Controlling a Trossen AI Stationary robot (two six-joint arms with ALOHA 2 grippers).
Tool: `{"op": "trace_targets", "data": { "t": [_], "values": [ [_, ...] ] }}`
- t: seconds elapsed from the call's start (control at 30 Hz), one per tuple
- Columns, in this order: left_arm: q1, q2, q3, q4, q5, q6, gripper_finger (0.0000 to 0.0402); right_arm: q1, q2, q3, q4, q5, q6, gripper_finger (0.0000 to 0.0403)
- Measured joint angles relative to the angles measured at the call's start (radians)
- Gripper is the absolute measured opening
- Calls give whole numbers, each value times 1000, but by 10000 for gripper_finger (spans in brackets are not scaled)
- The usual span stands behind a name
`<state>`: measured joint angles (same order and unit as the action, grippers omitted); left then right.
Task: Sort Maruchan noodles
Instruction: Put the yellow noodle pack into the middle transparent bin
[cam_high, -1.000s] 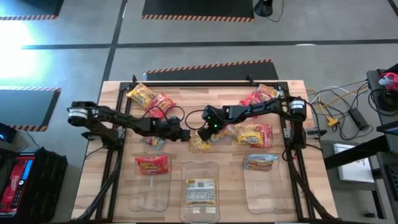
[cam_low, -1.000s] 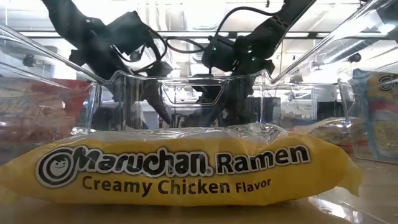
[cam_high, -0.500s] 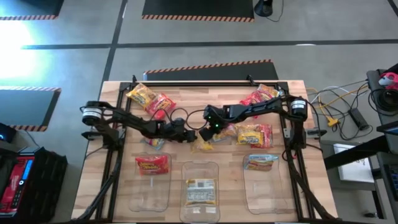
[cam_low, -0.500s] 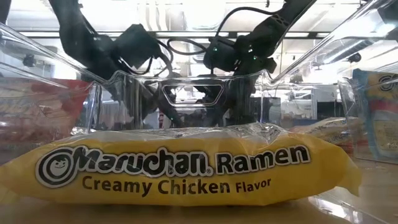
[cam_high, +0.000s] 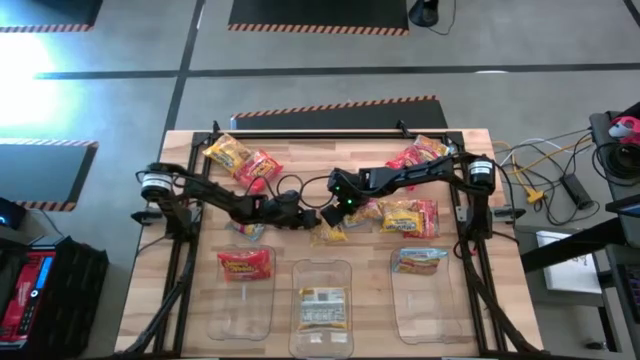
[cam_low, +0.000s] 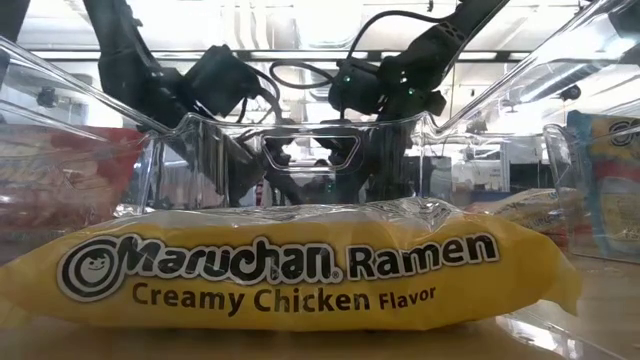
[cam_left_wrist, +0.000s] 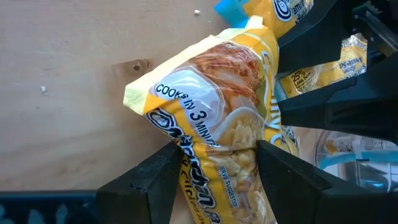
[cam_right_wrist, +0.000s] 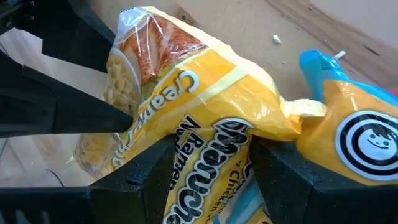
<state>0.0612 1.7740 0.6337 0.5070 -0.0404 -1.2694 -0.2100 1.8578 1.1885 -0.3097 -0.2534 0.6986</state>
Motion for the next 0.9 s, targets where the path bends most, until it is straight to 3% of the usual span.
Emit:
{"op": "trace_targets", "data": {
  "t": [0.63, 0.9],
  "values": [
    [-1, -57, -51, 39, 30, -33, 119, -16, -29, 18, -32, 2, -63, 199],
    [-1, -72, -99, 95, 30, -46, 71, -36, -79, 21, -38, -17, -70, 199]
  ]
}}
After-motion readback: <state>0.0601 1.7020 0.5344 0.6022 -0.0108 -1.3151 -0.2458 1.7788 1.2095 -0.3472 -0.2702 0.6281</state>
